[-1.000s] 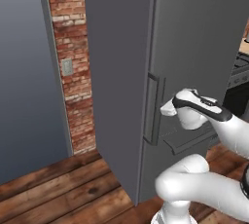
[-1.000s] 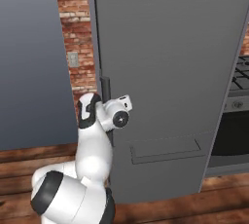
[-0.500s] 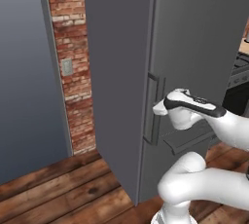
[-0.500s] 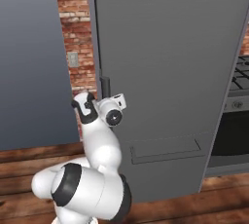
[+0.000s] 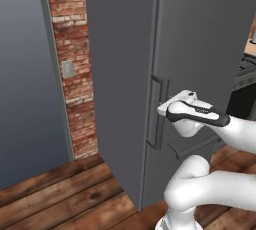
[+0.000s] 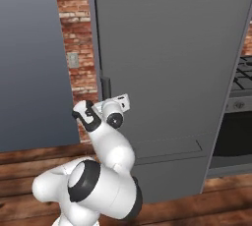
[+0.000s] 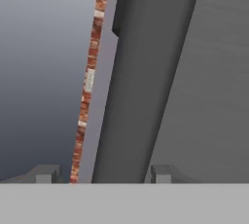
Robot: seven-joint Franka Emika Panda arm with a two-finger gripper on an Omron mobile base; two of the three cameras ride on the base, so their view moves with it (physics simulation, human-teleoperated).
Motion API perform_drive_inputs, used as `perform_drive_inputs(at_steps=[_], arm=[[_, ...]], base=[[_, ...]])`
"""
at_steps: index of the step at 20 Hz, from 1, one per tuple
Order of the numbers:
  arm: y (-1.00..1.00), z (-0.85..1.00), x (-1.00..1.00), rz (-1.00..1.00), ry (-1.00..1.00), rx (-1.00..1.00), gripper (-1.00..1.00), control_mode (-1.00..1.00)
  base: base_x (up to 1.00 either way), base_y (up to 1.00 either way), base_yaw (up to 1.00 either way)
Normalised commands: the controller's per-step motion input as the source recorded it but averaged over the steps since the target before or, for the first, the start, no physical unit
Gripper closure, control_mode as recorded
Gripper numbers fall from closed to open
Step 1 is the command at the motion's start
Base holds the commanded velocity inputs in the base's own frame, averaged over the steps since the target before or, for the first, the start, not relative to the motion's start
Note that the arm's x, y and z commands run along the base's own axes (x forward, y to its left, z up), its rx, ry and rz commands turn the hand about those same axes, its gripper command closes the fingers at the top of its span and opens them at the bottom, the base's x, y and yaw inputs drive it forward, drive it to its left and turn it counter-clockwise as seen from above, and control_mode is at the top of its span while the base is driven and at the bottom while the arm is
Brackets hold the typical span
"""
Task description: There is a bowl on the dining counter. Grab a lemon wedge from the fridge and place it in the bowl. Then get the liquor bottle and glass cup from the cabinet and place them next to the bowl.
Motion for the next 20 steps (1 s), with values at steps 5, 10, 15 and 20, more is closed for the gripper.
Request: perform_drive_inputs(at_steps=[5, 10, 15, 20], arm=[[0.0, 0.0, 0.23, 0.0, 0.0, 0.02, -1.0, -1.0], [0.23, 0.0, 0.15, 0.0, 0.0, 0.0, -1.0, -1.0], [0.32, 0.0, 0.15, 0.0, 0.0, 0.0, -1.0, -1.0], [0.08, 0.0, 0.0, 0.0, -0.01, 0.0, -1.0, -1.0]], base=[[0.0, 0.0, 0.0], [0.0, 0.0, 0.0], [0.0, 0.0, 0.0], [0.0, 0.0, 0.0]])
